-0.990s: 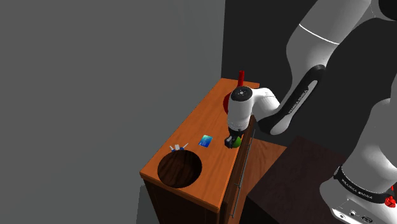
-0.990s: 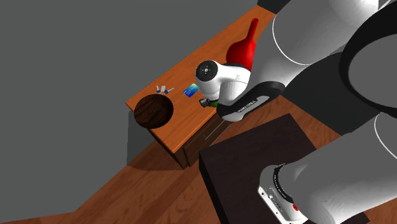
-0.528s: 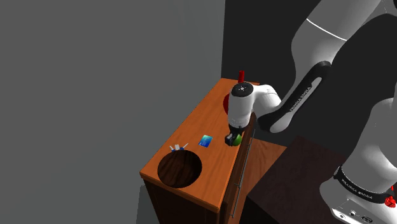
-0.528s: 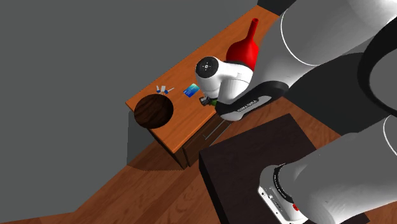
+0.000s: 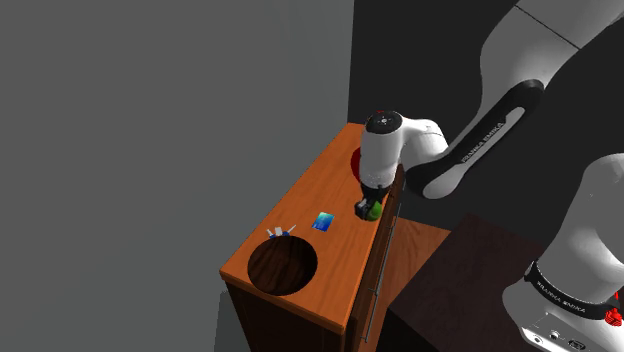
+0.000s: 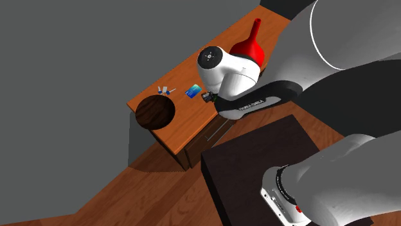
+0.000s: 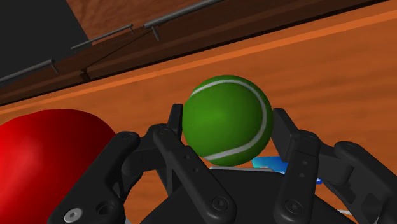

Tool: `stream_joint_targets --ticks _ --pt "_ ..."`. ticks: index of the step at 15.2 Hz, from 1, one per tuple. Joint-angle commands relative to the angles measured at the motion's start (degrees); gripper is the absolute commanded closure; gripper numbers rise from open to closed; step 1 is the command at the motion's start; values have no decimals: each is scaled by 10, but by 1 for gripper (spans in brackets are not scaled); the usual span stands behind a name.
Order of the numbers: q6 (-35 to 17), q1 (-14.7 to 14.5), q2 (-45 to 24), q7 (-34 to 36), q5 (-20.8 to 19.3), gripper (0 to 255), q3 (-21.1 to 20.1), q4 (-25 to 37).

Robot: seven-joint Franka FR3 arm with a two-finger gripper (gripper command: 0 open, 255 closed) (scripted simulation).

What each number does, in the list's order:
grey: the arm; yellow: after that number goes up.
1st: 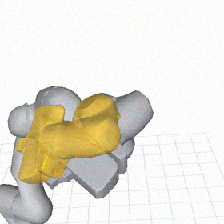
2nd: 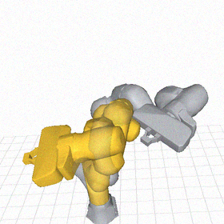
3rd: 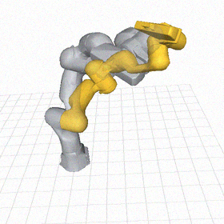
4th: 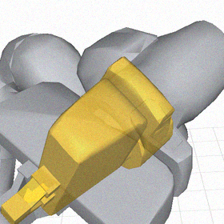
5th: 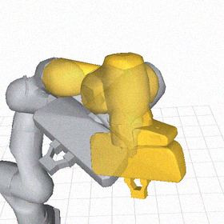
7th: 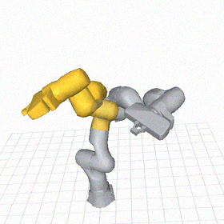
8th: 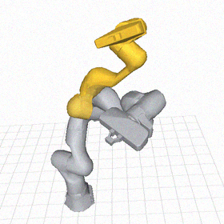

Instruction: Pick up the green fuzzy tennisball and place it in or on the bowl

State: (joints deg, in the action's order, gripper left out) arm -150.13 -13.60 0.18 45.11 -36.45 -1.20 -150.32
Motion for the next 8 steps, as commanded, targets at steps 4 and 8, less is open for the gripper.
stream_joint_targets --ticks 4,8 --pt "37 -5 41 -41 43 255 -3 1" --pt "68 -11 72 -67 69 255 -3 5"
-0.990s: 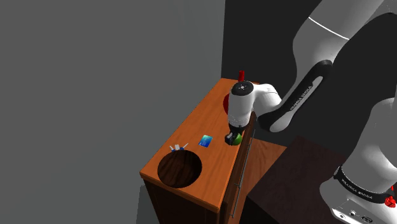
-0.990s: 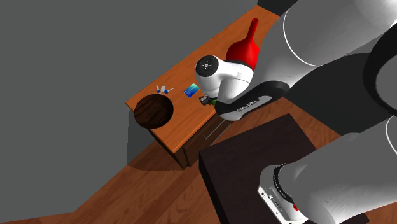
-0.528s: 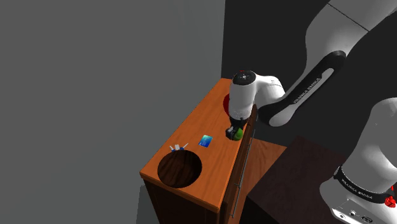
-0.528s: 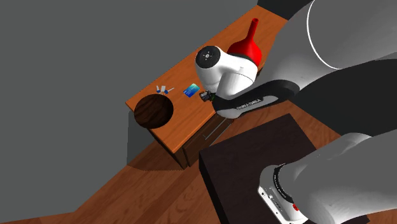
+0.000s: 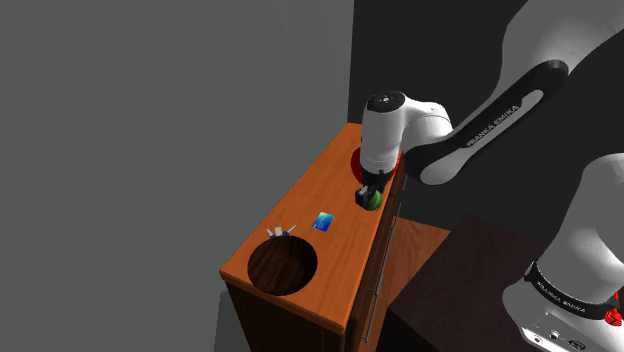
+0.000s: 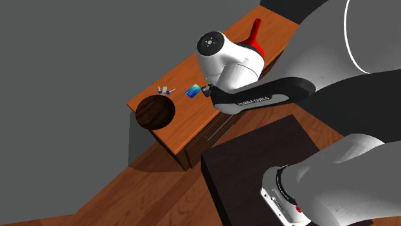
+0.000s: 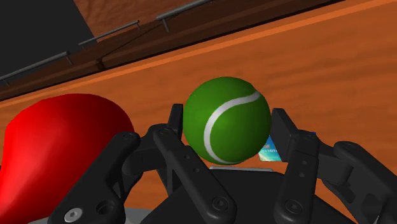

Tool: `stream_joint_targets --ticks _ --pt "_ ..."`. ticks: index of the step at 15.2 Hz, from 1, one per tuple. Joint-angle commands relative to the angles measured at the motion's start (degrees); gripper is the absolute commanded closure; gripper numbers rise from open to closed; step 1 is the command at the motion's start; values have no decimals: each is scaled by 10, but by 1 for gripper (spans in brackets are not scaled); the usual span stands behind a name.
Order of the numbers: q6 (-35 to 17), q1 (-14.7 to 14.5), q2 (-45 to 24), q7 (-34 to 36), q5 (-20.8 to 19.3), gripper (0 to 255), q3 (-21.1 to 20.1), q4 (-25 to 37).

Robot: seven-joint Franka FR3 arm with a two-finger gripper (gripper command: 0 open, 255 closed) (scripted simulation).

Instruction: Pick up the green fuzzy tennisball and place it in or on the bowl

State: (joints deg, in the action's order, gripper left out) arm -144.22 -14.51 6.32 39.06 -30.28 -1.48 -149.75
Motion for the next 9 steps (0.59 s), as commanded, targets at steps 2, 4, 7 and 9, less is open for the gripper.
stream_joint_targets --ticks 2,4,7,9 --pt "24 -5 25 -19 19 255 0 2" --pt "37 -13 20 -11 27 255 -9 16" --pt "59 -34 -13 23 37 255 -35 58" --pt "75 -47 -37 44 42 255 -50 90"
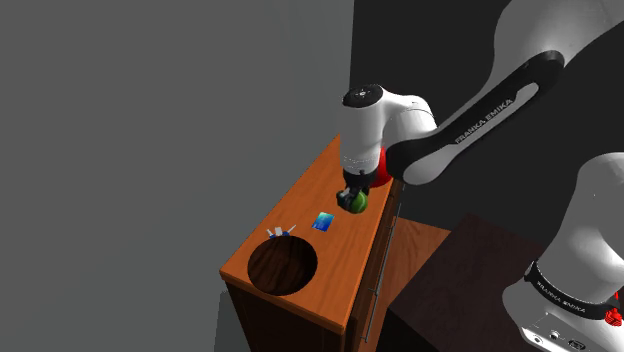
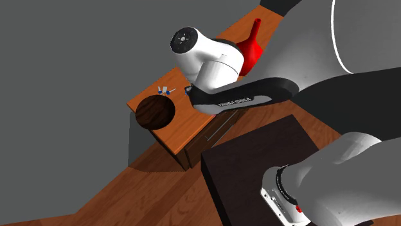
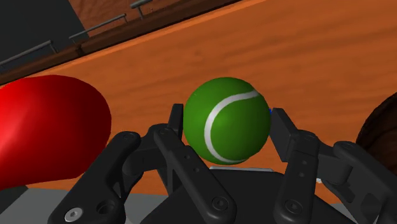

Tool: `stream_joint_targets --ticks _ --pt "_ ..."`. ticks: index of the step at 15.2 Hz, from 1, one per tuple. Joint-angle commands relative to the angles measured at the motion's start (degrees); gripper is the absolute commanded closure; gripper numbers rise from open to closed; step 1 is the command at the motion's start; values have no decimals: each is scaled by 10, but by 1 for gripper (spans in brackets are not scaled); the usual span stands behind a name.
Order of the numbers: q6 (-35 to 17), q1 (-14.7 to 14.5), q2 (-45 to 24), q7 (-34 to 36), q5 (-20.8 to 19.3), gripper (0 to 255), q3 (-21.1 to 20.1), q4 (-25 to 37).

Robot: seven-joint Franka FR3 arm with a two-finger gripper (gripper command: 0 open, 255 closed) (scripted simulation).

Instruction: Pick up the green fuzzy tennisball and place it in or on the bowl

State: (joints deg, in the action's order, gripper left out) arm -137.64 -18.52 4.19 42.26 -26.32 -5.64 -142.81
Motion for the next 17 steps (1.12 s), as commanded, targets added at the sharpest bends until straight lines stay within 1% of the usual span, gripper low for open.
stream_joint_targets --ticks 1,9,17 --pt "17 -13 -28 22 4 255 -15 37" --pt "91 -65 -139 96 7 255 -59 190" --pt "182 -124 -270 146 0 255 -82 384"
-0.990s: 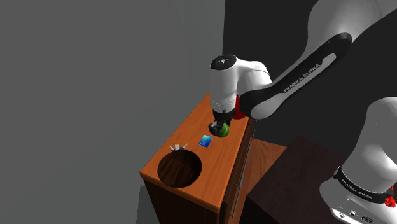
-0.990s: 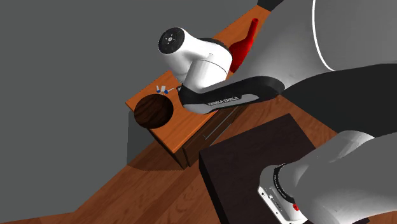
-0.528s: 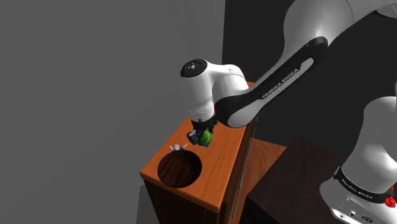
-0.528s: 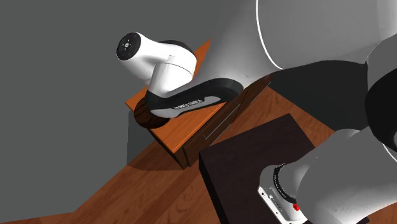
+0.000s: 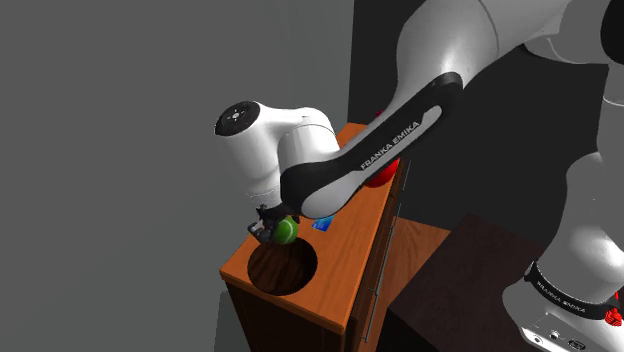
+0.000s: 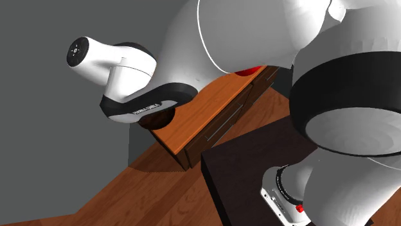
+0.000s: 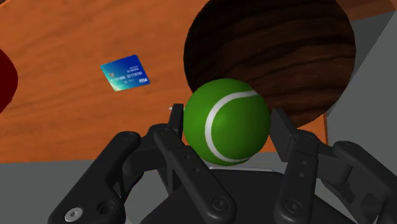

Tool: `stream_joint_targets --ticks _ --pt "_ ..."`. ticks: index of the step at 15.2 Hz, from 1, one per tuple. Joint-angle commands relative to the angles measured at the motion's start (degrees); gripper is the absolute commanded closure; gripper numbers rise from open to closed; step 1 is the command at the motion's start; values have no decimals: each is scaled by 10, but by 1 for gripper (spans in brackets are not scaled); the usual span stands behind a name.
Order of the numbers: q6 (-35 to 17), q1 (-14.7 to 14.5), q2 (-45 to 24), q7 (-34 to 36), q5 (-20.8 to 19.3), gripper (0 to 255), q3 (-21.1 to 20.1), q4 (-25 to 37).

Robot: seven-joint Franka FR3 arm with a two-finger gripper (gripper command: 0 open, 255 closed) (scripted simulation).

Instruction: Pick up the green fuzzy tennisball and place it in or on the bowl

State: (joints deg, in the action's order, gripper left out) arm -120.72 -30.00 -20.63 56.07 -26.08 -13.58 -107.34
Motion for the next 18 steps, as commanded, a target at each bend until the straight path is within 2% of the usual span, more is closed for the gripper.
stream_joint_targets --ticks 1,15,16,18 --pt "7 -10 -26 11 -4 255 -1 28" --pt "-55 -17 -81 44 -34 255 12 14" --pt "-55 -17 -81 44 -34 0 12 14" --pt "-211 41 -19 -137 -88 0 -14 -124"
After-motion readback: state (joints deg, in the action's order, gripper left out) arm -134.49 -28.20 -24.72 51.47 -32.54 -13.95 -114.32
